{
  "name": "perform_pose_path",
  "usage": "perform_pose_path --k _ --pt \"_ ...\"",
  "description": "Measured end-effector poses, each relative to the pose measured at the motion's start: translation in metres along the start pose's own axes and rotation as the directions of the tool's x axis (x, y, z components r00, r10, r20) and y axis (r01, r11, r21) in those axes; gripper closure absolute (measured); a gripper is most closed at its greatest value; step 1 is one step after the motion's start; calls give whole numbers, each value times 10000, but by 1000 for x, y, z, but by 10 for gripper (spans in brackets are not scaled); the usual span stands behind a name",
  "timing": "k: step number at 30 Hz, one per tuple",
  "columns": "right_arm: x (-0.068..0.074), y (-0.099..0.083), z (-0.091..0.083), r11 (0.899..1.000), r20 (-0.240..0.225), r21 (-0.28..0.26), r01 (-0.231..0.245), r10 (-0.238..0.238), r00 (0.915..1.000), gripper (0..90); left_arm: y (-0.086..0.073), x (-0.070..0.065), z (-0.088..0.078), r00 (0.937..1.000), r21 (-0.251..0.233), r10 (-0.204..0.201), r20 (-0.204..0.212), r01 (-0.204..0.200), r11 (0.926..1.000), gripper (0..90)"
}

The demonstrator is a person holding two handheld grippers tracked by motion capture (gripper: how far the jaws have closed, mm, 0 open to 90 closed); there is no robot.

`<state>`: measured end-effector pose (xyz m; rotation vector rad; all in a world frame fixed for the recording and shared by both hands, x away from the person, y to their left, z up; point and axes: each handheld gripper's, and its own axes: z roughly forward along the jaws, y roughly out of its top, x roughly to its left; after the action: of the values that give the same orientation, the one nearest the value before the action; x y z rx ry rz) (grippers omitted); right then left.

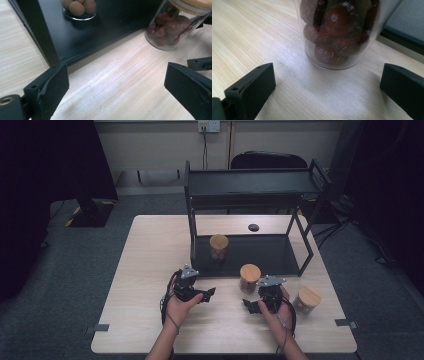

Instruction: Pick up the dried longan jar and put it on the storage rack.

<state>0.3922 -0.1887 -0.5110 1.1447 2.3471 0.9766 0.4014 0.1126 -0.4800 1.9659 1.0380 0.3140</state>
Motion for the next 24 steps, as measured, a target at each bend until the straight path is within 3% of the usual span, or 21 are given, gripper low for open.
perform_pose_path --k 24 --pt "0 0 0 10000 1 1 -3 3 10000 0 -12 8 -13 9999 15 -52 -153 52 10000 56"
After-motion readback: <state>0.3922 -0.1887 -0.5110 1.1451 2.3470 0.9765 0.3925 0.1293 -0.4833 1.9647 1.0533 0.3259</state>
